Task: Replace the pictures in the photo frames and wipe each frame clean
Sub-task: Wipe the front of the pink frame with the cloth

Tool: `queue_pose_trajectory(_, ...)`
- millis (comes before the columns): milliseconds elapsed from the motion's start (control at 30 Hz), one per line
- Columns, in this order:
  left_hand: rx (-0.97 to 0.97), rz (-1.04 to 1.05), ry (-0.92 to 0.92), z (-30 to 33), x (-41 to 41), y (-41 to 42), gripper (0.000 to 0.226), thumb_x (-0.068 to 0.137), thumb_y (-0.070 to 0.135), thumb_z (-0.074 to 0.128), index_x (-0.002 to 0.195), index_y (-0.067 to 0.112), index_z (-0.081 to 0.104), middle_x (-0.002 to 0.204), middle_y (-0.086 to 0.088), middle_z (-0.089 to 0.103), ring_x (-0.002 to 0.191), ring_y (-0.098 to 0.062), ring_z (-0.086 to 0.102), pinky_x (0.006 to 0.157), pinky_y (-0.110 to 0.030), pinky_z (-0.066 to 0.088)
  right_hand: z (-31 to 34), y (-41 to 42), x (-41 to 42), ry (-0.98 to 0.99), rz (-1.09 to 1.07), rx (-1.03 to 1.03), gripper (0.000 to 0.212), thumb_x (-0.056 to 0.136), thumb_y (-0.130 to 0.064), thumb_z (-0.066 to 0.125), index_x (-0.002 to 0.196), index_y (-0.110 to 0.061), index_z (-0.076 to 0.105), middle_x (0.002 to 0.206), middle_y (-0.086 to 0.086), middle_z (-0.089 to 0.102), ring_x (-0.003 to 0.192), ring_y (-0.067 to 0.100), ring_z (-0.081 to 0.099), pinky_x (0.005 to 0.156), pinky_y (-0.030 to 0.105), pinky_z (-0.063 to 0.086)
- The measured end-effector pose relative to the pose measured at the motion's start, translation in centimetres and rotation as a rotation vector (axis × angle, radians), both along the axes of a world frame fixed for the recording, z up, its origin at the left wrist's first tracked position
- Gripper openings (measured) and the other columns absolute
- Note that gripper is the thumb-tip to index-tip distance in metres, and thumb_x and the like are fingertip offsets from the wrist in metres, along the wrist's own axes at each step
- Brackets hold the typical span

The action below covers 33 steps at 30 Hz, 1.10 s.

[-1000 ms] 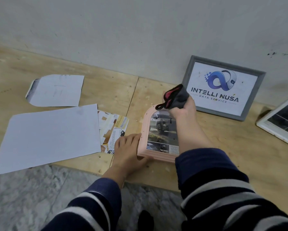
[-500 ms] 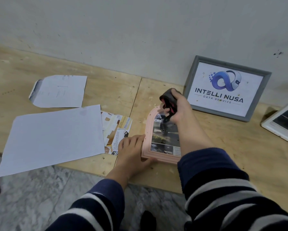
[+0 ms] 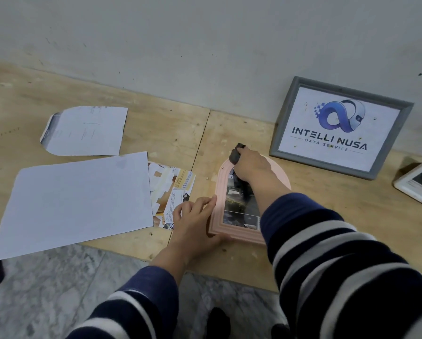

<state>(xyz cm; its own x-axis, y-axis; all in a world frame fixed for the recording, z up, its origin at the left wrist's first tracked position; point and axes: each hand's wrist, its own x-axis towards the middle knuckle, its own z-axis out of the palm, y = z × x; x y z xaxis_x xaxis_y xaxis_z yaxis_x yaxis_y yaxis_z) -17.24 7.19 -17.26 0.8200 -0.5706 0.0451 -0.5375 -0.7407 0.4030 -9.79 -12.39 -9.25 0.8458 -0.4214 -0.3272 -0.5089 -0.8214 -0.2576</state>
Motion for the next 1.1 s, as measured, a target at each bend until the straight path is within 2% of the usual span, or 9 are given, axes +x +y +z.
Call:
queue_pose_trajectory(100, -0.054, 0.028, 0.025, 0.3, -0.2, -0.1, 0.106, 0.062, 0.086, 0.041, 0.147, 0.022, 0.039, 0.132, 0.005, 0.050, 0.111, -0.023, 0.045, 0.100, -0.043, 0.027, 0.3, -0.2, 0.3, 0.073, 0.028, -0.007, 0.057, 0.092, -0.008, 0.043, 0.147, -0.018, 0.033, 0.142, 0.010, 0.045, 0.123, 0.030, 0.049, 0.098, 0.039, 0.045)
queue_pose_trajectory(267, -0.013, 0.032, 0.124, 1.3, -0.3, -0.4, 0.103, 0.069, 0.077, 0.059, 0.152, 0.030, 0.021, 0.139, 0.011, 0.039, 0.119, -0.016, 0.033, 0.102, -0.033, 0.015, 0.6, 0.8, -0.4, 0.149, 0.113, 0.000, 0.062, 0.093, -0.008, 0.039, 0.152, -0.022, 0.024, 0.152, 0.012, 0.034, 0.129, 0.032, 0.043, 0.105, 0.041, 0.040)
queue_pose_trajectory(467, -0.044, 0.078, 0.188, 1.8, -0.3, -0.8, 0.108, 0.067, 0.069, 0.069, 0.153, 0.027, 0.019, 0.140, 0.008, 0.040, 0.122, -0.017, 0.032, 0.099, -0.030, 0.014, 1.2, 3.2, -1.7, 0.137, 0.194, -0.030, 0.058, 0.090, -0.007, 0.040, 0.146, -0.022, 0.037, 0.148, 0.011, 0.040, 0.122, 0.031, 0.050, 0.097, 0.041, 0.047)
queue_pose_trajectory(600, -0.156, 0.182, 0.308, 2.5, -0.7, -1.1, 0.127, 0.062, 0.060, 0.079, 0.155, 0.020, 0.001, 0.136, 0.012, 0.047, 0.121, -0.015, 0.035, 0.108, -0.036, 0.016, 1.4, 4.6, -3.6, 0.151, 0.219, -0.042, 0.063, 0.090, -0.009, 0.044, 0.149, -0.027, 0.032, 0.147, 0.010, 0.042, 0.122, 0.031, 0.051, 0.085, 0.033, 0.047)
queue_pose_trajectory(700, -0.183, 0.222, 0.287, 2.6, -1.1, -1.1, 0.132, 0.062, 0.060, 0.078, 0.154, 0.018, -0.007, 0.132, 0.019, 0.048, 0.116, -0.013, 0.037, 0.108, -0.038, 0.019, 1.4, 5.6, -5.2, 0.143, 0.227, -0.040, 0.063, 0.087, -0.012, 0.047, 0.146, -0.031, 0.034, 0.149, 0.006, 0.040, 0.125, 0.030, 0.049, 0.086, 0.036, 0.046)
queue_pose_trajectory(833, -0.191, 0.243, 0.312, 2.8, -1.2, -1.2, 0.123, 0.071, 0.052, 0.074, 0.151, 0.025, -0.015, 0.134, 0.018, 0.048, 0.121, -0.011, 0.033, 0.112, -0.041, 0.011, 1.9, 6.6, -7.5, 0.145, 0.206, 0.020, 0.062, 0.086, -0.010, 0.049, 0.144, -0.031, 0.037, 0.136, 0.008, 0.051, 0.118, 0.030, 0.052, 0.082, 0.034, 0.046)
queue_pose_trajectory(933, -0.188, 0.274, 0.350, 3.3, -1.5, -1.4, 0.116, 0.077, 0.046, 0.072, 0.152, 0.025, -0.013, 0.139, 0.009, 0.041, 0.129, -0.013, 0.026, 0.113, -0.042, 0.003, 1.9, 7.1, -9.1, 0.139, 0.192, 0.095, 0.067, 0.080, -0.008, 0.052, 0.143, -0.029, 0.038, 0.130, 0.009, 0.055, 0.115, 0.030, 0.054, 0.074, 0.031, 0.044)
queue_pose_trajectory(1033, -0.143, 0.343, 0.220, 3.8, -2.0, -1.4, 0.094, 0.087, 0.032, 0.062, 0.153, 0.022, -0.003, 0.148, -0.001, 0.026, 0.135, -0.018, 0.024, 0.115, -0.043, 0.009, 1.6, 7.5, -10.0, 0.147, 0.197, 0.098, 0.064, 0.079, -0.008, 0.055, 0.139, -0.026, 0.042, 0.125, 0.010, 0.058, 0.109, 0.030, 0.057, 0.069, 0.029, 0.041)
queue_pose_trajectory(1100, -0.102, 0.327, 0.176, 3.9, -2.2, -1.3, 0.096, 0.085, 0.032, 0.064, 0.153, 0.021, -0.003, 0.152, -0.003, 0.016, 0.139, -0.019, 0.018, 0.116, -0.044, 0.007, 1.6, 7.7, -10.7, 0.143, 0.199, 0.082, 0.062, 0.077, -0.009, 0.057, 0.136, -0.025, 0.045, 0.123, 0.011, 0.059, 0.106, 0.030, 0.058, 0.071, 0.030, 0.045)
